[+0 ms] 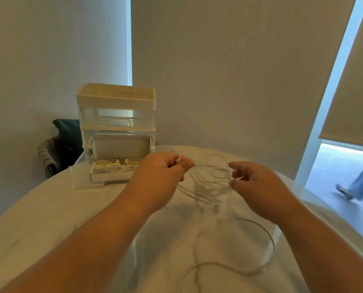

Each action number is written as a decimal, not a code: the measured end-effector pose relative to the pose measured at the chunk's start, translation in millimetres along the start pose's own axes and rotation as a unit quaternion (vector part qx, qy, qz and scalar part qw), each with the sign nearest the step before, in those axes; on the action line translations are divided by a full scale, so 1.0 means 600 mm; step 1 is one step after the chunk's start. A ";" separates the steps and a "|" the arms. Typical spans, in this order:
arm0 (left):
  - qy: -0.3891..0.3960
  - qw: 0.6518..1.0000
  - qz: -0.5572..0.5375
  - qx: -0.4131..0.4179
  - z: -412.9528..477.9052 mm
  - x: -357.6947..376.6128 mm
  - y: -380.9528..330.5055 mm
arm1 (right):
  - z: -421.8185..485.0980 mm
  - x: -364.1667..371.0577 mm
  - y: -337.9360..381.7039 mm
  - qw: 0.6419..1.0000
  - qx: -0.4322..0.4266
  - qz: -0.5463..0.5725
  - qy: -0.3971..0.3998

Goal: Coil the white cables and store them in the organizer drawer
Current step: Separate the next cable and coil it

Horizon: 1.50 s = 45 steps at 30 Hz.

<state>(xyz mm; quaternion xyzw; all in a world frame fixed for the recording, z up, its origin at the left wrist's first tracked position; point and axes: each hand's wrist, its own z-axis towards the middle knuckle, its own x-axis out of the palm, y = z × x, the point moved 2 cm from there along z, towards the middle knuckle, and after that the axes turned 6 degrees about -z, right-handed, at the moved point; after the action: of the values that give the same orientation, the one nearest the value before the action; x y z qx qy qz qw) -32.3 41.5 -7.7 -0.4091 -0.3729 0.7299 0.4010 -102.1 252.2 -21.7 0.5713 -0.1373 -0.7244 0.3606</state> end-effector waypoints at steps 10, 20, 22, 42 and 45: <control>0.119 0.932 -0.337 -0.066 0.004 0.002 -0.002 | -0.031 0.024 0.041 0.995 -0.084 0.041 0.034; 0.275 0.882 -0.367 -0.105 0.000 -0.005 0.001 | -0.027 0.050 0.045 0.913 -0.134 0.370 0.109; 0.303 0.871 -0.370 -0.113 -0.002 -0.001 0.002 | -0.025 0.049 0.045 0.894 -0.135 0.412 0.116; 0.340 0.816 -0.425 -0.195 -0.020 0.022 -0.016 | -0.019 0.053 0.040 0.917 -0.059 0.390 0.067; 0.334 0.810 -0.435 -0.206 -0.026 0.025 -0.020 | -0.019 0.055 0.038 0.918 -0.060 0.386 0.071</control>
<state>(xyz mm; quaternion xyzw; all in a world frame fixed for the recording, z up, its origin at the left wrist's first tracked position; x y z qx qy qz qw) -20.1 62.8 -7.7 -0.4962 -0.4961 0.2038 0.6828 -86.3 216.1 -35.1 0.5013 -0.2778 -0.4931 0.6545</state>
